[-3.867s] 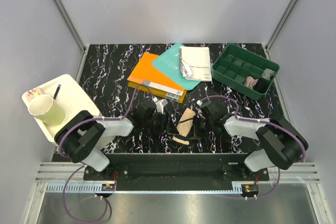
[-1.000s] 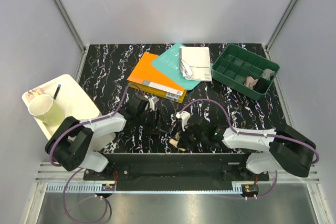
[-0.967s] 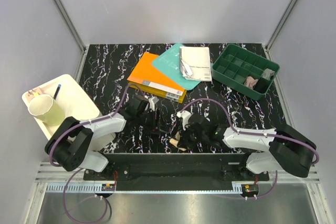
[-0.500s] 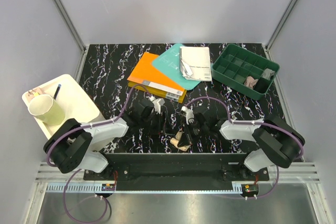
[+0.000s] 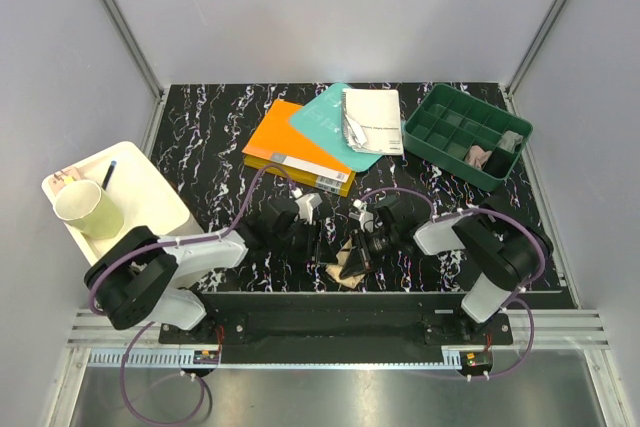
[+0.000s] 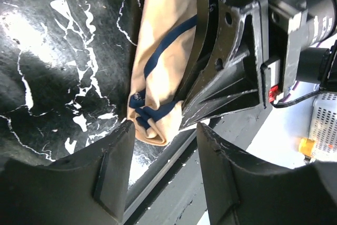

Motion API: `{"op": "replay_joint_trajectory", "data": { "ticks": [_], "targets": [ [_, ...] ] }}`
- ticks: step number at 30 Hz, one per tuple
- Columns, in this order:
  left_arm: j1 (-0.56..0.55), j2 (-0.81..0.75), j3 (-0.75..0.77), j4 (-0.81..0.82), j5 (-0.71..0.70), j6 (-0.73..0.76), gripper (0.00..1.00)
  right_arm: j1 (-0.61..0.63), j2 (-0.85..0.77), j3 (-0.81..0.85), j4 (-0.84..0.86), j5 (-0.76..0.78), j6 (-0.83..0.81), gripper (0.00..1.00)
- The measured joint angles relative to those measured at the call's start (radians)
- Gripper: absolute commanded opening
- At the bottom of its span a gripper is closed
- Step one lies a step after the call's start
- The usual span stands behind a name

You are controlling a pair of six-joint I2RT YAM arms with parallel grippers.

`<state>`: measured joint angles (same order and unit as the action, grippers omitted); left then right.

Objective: Roll the underwear
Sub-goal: Roll the underwear to the corner of the board.

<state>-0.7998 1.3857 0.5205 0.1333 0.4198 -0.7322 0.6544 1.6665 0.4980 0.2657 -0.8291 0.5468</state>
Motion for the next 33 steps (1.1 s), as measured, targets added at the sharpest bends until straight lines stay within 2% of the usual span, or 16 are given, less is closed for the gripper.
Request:
{"op": "replay_joint_trajectory", "data": {
  "ticks": [7,11,12,14,17,18,19,27,33],
  "targets": [
    [0.000,0.054,-0.007,0.043,0.004,0.003,0.42,-0.035,0.071,0.009,0.043,-0.085,0.035,0.04],
    [0.000,0.097,-0.007,0.080,0.019,-0.004,0.20,-0.047,0.099,0.015,0.056,-0.117,0.047,0.05],
    [0.000,0.107,-0.007,0.092,0.024,-0.006,0.10,-0.047,0.103,0.016,0.059,-0.122,0.050,0.06],
    [0.000,0.128,-0.007,0.112,0.034,-0.010,0.01,-0.049,0.105,0.016,0.060,-0.126,0.050,0.09],
    [0.002,0.157,-0.001,0.127,0.050,-0.011,0.00,-0.049,0.105,0.016,0.060,-0.126,0.053,0.29],
    [0.003,0.165,0.006,0.122,0.054,-0.011,0.00,-0.049,0.105,0.017,0.058,-0.126,0.056,0.40],
    [0.003,0.171,0.014,0.119,0.055,-0.010,0.00,-0.049,0.102,0.018,0.055,-0.126,0.058,0.44],
    [0.003,0.242,0.132,-0.008,0.062,-0.006,0.00,-0.050,0.015,0.048,-0.064,-0.089,0.074,0.65],
    [0.003,0.259,0.167,-0.057,0.064,-0.006,0.00,-0.054,-0.167,0.072,-0.258,0.095,0.060,0.75]
  ]
}}
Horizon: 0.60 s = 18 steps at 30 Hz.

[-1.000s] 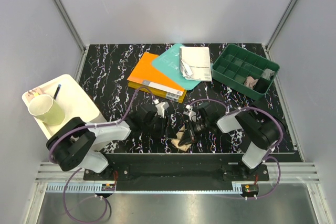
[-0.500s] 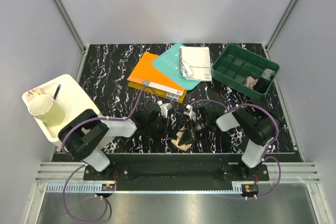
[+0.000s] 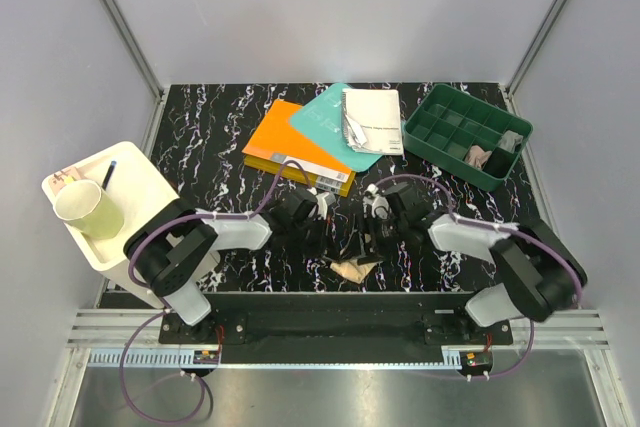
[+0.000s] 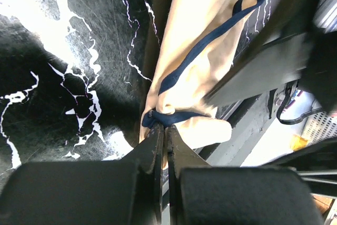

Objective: Roll the underwear
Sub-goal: Roll the underwear to the corner of the board.

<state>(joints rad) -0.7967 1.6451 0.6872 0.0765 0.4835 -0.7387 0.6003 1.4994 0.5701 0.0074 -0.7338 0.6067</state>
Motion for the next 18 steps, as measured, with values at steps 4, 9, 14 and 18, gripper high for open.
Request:
{"op": "replay_joint_trajectory", "data": {
  "ticks": [4,9,14,18],
  "targets": [
    [0.000,0.000,0.002,-0.008,0.000,-0.002,0.00,-0.006,-0.174,0.005,-0.137,0.143,0.023,0.78],
    [0.000,0.007,0.013,-0.023,0.005,-0.007,0.00,-0.006,-0.351,-0.056,-0.168,0.219,0.096,0.80],
    [0.000,0.014,0.021,-0.033,0.009,-0.014,0.00,-0.006,-0.358,-0.186,-0.154,0.222,0.172,0.80],
    [0.000,0.020,0.027,-0.037,0.015,-0.021,0.00,-0.006,-0.359,-0.216,-0.142,0.228,0.203,0.80]
  ]
}}
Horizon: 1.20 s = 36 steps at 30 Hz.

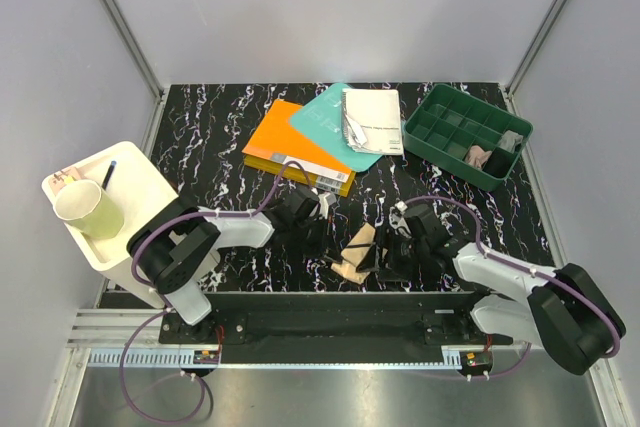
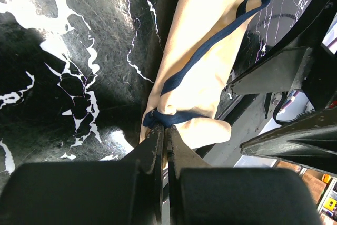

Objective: Roll the underwear
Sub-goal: Roll the underwear to the corner of the board.

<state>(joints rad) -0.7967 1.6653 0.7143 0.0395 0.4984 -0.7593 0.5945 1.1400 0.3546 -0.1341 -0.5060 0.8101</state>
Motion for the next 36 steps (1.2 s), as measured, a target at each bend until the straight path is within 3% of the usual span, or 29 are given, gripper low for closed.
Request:
{"op": "replay_joint_trajectory", "data": {
  "ticks": [13,20,24,25,28,31,34,35,36],
  "targets": [
    [0.000,0.004,0.006,-0.010,0.002,-0.001,0.00,0.002,0.072,-0.011,0.159,0.008,0.044,0.75],
    [0.000,0.006,0.011,-0.016,0.004,-0.002,0.00,0.023,0.111,-0.007,0.198,0.010,0.053,0.66],
    [0.000,0.006,0.013,-0.020,0.003,-0.001,0.00,0.040,0.145,0.010,0.197,0.020,0.055,0.51],
    [0.000,0.006,0.013,-0.020,0.003,-0.001,0.00,0.043,0.153,0.014,0.193,0.026,0.054,0.42],
    [0.000,0.006,0.013,-0.021,0.003,-0.002,0.00,0.051,0.164,0.018,0.168,0.050,0.052,0.28],
    [0.000,0.006,0.013,-0.021,0.005,-0.002,0.00,0.052,0.171,0.018,0.159,0.065,0.055,0.19],
    [0.002,0.006,0.013,-0.020,0.006,-0.002,0.16,0.052,0.181,0.028,0.155,0.068,0.054,0.12],
    [0.003,0.006,0.013,-0.020,0.006,-0.002,0.28,0.052,0.188,0.032,0.153,0.068,0.053,0.09],
    [0.005,0.005,0.013,-0.021,0.006,-0.001,0.34,0.052,0.197,0.038,0.151,0.067,0.052,0.08]
  ]
}}
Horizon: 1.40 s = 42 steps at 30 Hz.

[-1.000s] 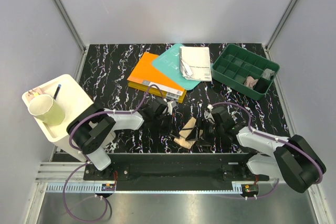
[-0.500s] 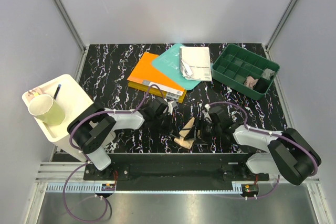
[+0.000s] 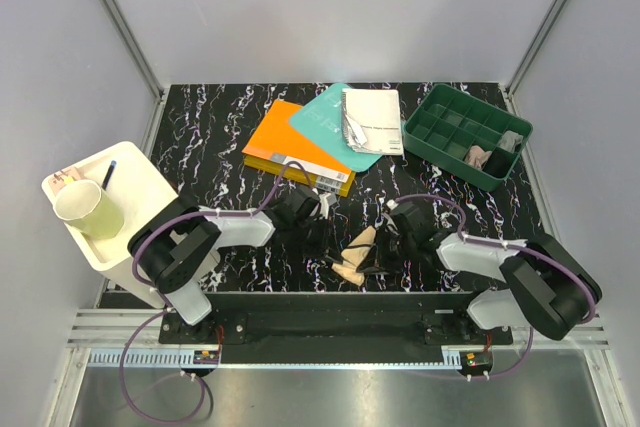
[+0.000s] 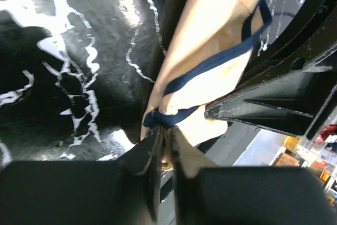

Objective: Roll the underwear
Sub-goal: Roll the underwear to the corner of the board.

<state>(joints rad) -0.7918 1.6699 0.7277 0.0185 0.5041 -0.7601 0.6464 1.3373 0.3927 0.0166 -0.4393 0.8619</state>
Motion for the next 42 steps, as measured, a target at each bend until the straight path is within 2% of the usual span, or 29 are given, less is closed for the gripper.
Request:
{"op": "replay_joint_trajectory", "data": {
  "ticks": [3,7,14,25,28,31,32,35,36,37,38,40,42],
  "targets": [
    [0.010,-0.017,-0.003,-0.025,-0.008,0.006,0.48,0.000,0.039,0.026,-0.006,-0.018,-0.014,0.04],
    [0.036,-0.086,-0.035,-0.053,-0.024,0.012,0.56,-0.006,0.108,0.073,-0.009,-0.061,-0.058,0.02],
    [0.068,-0.210,-0.111,-0.061,-0.049,0.031,0.60,-0.052,0.235,0.144,-0.011,-0.199,-0.175,0.01],
    [0.068,-0.209,-0.214,0.119,-0.005,0.002,0.60,-0.092,0.406,0.238,-0.013,-0.378,-0.264,0.00],
    [0.068,-0.191,-0.224,0.160,0.003,-0.004,0.55,-0.097,0.413,0.240,-0.013,-0.391,-0.274,0.00],
    [0.068,-0.161,-0.226,0.201,0.012,-0.011,0.43,-0.098,0.417,0.242,-0.013,-0.398,-0.280,0.00],
    [0.068,-0.149,-0.227,0.217,0.012,-0.013,0.33,-0.100,0.421,0.243,-0.013,-0.402,-0.282,0.00],
    [0.069,-0.121,-0.229,0.249,0.016,-0.025,0.13,-0.106,0.435,0.248,-0.013,-0.420,-0.283,0.00],
    [0.069,-0.114,-0.231,0.262,0.016,-0.022,0.02,-0.108,0.438,0.249,-0.014,-0.424,-0.283,0.01],
    [0.069,-0.108,-0.231,0.270,0.018,-0.024,0.00,-0.109,0.441,0.250,-0.014,-0.427,-0.285,0.03],
    [0.071,-0.103,-0.232,0.278,0.020,-0.027,0.00,-0.111,0.442,0.251,-0.014,-0.430,-0.285,0.06],
    [0.072,-0.102,-0.232,0.283,0.023,-0.027,0.00,-0.111,0.442,0.253,-0.019,-0.430,-0.285,0.25],
    [0.072,-0.102,-0.231,0.282,0.023,-0.027,0.00,-0.113,0.437,0.259,-0.039,-0.426,-0.284,0.40]
  ]
}}
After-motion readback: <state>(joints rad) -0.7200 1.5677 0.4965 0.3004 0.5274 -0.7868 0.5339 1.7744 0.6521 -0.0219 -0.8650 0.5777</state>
